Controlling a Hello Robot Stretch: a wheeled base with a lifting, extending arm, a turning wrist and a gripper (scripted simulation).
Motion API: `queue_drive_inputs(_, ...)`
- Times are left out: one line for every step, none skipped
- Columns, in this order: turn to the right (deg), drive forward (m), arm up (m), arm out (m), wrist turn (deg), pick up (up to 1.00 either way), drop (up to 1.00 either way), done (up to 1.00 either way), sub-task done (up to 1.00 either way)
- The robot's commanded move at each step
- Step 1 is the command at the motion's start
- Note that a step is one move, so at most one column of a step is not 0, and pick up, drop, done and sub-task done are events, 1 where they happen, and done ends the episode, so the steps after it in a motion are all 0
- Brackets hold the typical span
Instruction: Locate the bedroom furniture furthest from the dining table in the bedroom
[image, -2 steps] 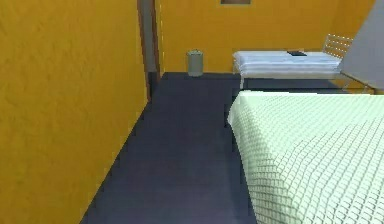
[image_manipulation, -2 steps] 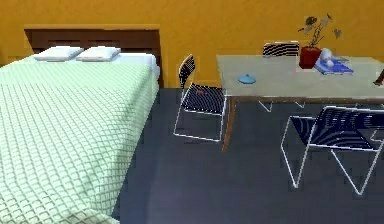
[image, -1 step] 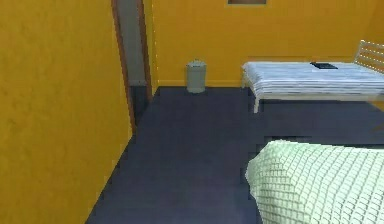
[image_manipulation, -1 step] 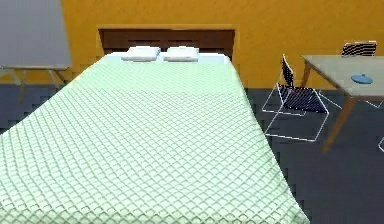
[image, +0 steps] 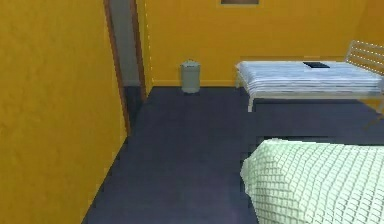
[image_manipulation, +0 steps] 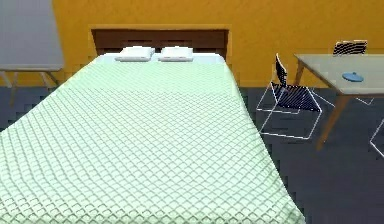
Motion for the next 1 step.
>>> queue_drive_inputs(-3.0,0.00,0.00,0.00,0.0,0.00,0.00,0.00,0.00)
